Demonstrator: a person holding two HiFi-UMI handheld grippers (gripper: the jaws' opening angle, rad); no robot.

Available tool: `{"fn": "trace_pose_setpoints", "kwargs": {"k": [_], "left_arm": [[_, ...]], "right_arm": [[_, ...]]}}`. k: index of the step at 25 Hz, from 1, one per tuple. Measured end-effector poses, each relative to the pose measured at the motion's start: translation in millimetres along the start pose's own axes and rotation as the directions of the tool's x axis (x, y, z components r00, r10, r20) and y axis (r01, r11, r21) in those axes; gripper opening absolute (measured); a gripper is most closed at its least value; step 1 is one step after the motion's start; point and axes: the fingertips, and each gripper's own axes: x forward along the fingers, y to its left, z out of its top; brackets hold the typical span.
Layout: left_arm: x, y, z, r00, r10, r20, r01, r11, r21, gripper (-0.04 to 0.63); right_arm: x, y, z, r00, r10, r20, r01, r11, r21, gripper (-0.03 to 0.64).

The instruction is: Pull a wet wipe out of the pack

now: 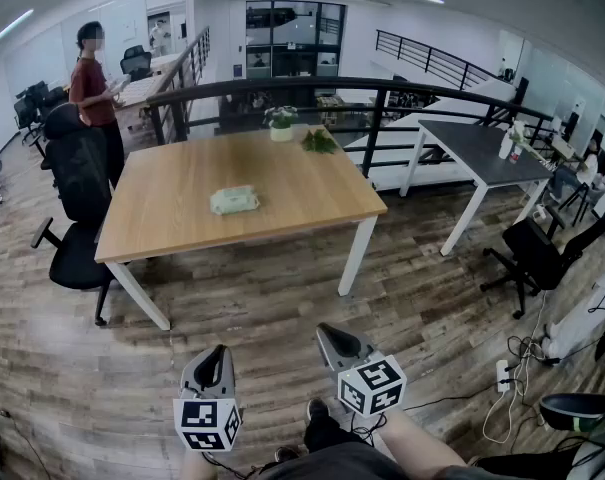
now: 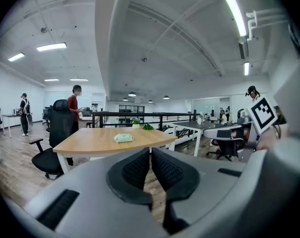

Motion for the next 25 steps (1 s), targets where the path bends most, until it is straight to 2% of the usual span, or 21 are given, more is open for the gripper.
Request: {"fn": "trace_pose_setpoints", "kwargs": {"k": [5, 10, 14, 17, 19, 22, 25], "left_arm": [[-4.1, 3.3, 0.7, 1.0, 0.0, -0.004, 0.001, 0.999, 0.045, 0.026], [-14.0, 8.8, -3.5, 1.0, 0.009, 0.001, -0.009, 1.0, 0.014, 0.026], [-21.0, 11.1, -4.7, 1.0, 0.013, 0.0, -0.013, 1.0, 0.022, 0.026], [-28.2, 12.5, -8.7, 1.0, 0.008, 0.0, -0.008, 1.0, 0.004, 0.026], [-29.8, 10.9, -12.1, 1.0, -0.009, 0.006, 0.009, 1.0, -0.019, 0.026], [-27.4, 6.4, -19.1, 0.999, -0.045, 0.01, 0.045, 0.997, -0.067, 0.026], [-25.3, 7.7, -23.2, 0.999, -0.043, 0.012, 0.043, 0.998, -0.053, 0.026]], "right_arm": [[3.5, 13.3, -1.2, 1.0, 0.02, -0.007, -0.02, 1.0, -0.017, 0.029], [0.3, 21.3, -3.5, 1.0, 0.024, -0.004, -0.024, 1.0, -0.003, 0.029], [0.9, 24.3, -6.6, 1.0, 0.023, -0.022, -0.023, 1.0, -0.004, 0.029], [-0.7, 34.9, -8.9, 0.998, 0.025, -0.052, -0.028, 0.998, -0.057, 0.029], [-1.8, 44.9, -6.0, 0.997, 0.068, -0.036, -0.071, 0.994, -0.079, 0.029], [2.0, 51.6, -8.0, 0.989, 0.149, 0.008, -0.149, 0.989, -0.025, 0.031], [13.9, 48.0, -19.3, 0.987, 0.16, -0.011, -0.16, 0.987, 0.027, 0.031]]}}
